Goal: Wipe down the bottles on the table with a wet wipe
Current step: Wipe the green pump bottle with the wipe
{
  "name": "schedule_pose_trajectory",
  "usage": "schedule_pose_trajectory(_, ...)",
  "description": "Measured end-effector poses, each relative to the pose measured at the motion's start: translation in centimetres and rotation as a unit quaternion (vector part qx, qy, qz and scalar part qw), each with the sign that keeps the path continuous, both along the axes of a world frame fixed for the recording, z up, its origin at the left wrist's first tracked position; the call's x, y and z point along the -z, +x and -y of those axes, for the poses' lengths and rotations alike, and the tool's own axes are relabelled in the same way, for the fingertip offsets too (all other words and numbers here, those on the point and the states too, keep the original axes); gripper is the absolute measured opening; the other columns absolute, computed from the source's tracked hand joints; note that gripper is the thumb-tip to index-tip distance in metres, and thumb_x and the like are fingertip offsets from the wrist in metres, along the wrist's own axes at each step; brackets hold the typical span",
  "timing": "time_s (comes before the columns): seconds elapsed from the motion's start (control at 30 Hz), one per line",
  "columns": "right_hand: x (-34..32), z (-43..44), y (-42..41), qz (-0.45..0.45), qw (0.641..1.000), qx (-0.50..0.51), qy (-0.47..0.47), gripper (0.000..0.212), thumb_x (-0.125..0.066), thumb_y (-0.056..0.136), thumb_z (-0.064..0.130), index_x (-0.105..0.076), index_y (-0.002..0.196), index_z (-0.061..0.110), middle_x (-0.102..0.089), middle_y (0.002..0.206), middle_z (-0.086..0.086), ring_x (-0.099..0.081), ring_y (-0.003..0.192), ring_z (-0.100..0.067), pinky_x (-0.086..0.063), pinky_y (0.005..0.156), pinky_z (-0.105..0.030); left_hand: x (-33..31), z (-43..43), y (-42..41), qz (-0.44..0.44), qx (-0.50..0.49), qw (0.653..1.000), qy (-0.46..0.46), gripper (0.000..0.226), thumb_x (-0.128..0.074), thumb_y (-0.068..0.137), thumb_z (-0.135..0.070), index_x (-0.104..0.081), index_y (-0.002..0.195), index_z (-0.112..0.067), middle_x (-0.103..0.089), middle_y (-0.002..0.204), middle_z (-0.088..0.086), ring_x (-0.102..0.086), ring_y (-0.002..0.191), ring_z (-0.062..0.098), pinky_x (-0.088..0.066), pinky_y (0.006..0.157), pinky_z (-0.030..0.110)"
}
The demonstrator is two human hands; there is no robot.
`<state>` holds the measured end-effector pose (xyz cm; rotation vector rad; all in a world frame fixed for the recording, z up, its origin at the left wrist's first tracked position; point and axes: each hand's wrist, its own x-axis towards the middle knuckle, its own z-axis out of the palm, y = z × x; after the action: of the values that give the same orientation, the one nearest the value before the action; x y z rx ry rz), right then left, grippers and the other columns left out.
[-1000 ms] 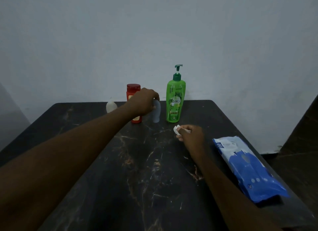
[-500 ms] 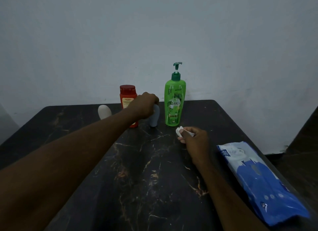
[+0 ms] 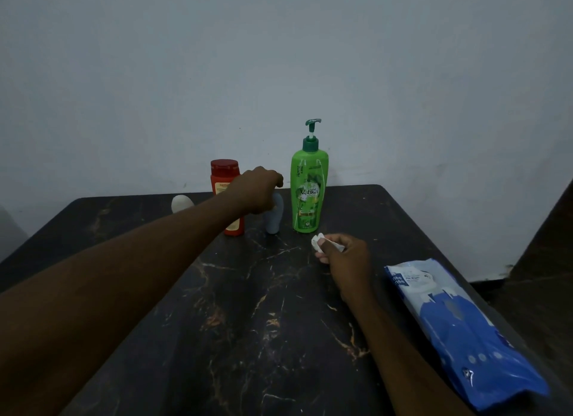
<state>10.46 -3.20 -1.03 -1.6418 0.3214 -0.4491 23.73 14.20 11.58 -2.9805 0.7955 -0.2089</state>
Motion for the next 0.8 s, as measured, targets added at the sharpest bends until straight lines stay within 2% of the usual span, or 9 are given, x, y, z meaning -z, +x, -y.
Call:
schedule_pose_trajectory(0.13,0.1,0.1,0.1,-0.001,1.0,-0.004,0.001,0.003,-0.07,0.088,0.027,-0.071,0.085,0.03,-0.074,0.071,0.002,-0.072,0.07,-0.012,-0.061,0.075,-0.044,-2.1,0.7,-0.4,0.005,-0.019,0.999,-0.032,0.077,-0.086,0.076,-0.047,-0.055,0.136,-0.009,-0.064,0.126,0.014,-0.062,0.112,0.031,-0.055,0.091,0.046)
schedule_pose_trajectory(0.27,0.2,0.1,0.2,-0.004,1.0,-0.003,0.008,0.002,-0.071,0.087,0.027,-0.073,0.088,0.027,-0.075,0.072,0.002,-0.072,0.071,-0.013,-0.061,0.075,-0.045,-5.0,2.2,-0.7,0.008,-0.009,0.99,-0.141,0.083,-0.089,0.071,-0.051,-0.056,0.131,-0.003,-0.065,0.121,0.016,-0.063,0.107,0.031,-0.055,0.091,0.047)
schedule_pose_trajectory(0.33,0.3,0.0,0.4,-0.001,1.0,-0.003,0.009,0.003,-0.071,0.087,0.025,-0.074,0.087,0.025,-0.074,0.071,0.002,-0.072,0.07,-0.013,-0.06,0.075,-0.045,-6.1,3.1,-0.4,-0.015,-0.002,0.98,-0.198,0.09,-0.089,0.069,-0.051,-0.053,0.137,-0.004,-0.063,0.126,0.016,-0.062,0.112,0.03,-0.054,0.093,0.043)
schedule_pose_trajectory(0.43,0.4,0.0,0.5,-0.007,1.0,-0.001,0.011,0.005,-0.071,0.087,0.026,-0.074,0.09,0.023,-0.074,0.071,0.004,-0.072,0.069,-0.012,-0.06,0.076,-0.043,-6.3,4.5,0.7,-0.045,-0.003,0.971,-0.233,0.093,-0.088,0.069,-0.055,-0.053,0.14,-0.005,-0.062,0.131,0.014,-0.06,0.117,0.027,-0.05,0.089,0.034)
schedule_pose_trajectory(0.5,0.5,0.1,0.6,-0.013,1.0,0.002,0.015,0.007,-0.071,0.087,0.026,-0.074,0.093,0.023,-0.075,0.072,0.004,-0.072,0.07,-0.01,-0.061,0.075,-0.041,-5.9,5.3,1.3,-0.062,-0.002,0.966,-0.25,0.087,-0.088,0.071,-0.054,-0.057,0.137,-0.007,-0.065,0.128,0.012,-0.061,0.111,0.024,-0.047,0.084,0.031)
schedule_pose_trajectory(0.57,0.6,0.2,0.6,-0.01,1.0,0.004,0.02,0.007,-0.071,0.087,0.025,-0.074,0.092,0.022,-0.075,0.071,0.003,-0.072,0.069,-0.011,-0.061,0.074,-0.04,-5.4,6.0,1.4,-0.087,0.01,0.957,-0.278,0.074,-0.089,0.072,-0.049,-0.064,0.129,-0.009,-0.068,0.122,0.01,-0.063,0.101,0.02,-0.052,0.079,0.031)
schedule_pose_trajectory(0.67,0.4,0.2,0.5,-0.004,1.0,0.01,0.025,0.005,-0.071,0.087,0.023,-0.074,0.091,0.021,-0.075,0.071,0.001,-0.073,0.068,-0.011,-0.061,0.071,-0.036,-5.1,6.4,0.9,-0.126,0.008,0.938,-0.324,0.059,-0.091,0.072,-0.04,-0.07,0.117,-0.008,-0.072,0.108,0.011,-0.072,0.088,0.022,-0.064,0.072,0.035)
schedule_pose_trajectory(0.8,-0.1,0.1,0.0,0.013,0.999,0.02,0.043,0.003,-0.071,0.087,0.018,-0.073,0.089,0.02,-0.075,0.074,-0.002,-0.073,0.069,-0.014,-0.059,0.065,-0.03,-4.9,5.4,-0.4,-0.128,-0.024,0.92,-0.37,0.046,-0.093,0.072,-0.032,-0.073,0.1,-0.001,-0.075,0.095,0.015,-0.075,0.082,0.027,-0.065,0.067,0.044)
